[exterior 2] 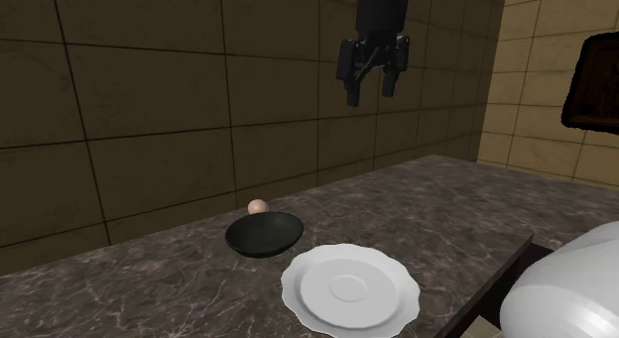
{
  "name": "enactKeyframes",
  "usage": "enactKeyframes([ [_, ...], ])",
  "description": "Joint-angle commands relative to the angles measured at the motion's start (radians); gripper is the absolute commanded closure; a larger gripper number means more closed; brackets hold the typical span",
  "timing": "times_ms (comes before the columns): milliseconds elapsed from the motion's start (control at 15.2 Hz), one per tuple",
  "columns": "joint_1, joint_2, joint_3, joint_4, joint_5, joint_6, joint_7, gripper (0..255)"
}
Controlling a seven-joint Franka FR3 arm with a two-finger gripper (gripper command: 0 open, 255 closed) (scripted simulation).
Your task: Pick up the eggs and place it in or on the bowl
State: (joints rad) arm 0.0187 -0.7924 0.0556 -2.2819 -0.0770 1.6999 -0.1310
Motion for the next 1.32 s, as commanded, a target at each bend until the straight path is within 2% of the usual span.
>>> enactKeyframes([
  [0, 0.0, 0.0, 0.0, 0.0, 0.0, 0.0, 0.0, 0],
  [594, 0.0, 0.245, 0.077, -0.022, 0.003, 0.249, 0.103, 0],
  [1254, -0.015, 0.593, 0.159, 0.083, -0.063, 0.463, 0.24, 0],
])
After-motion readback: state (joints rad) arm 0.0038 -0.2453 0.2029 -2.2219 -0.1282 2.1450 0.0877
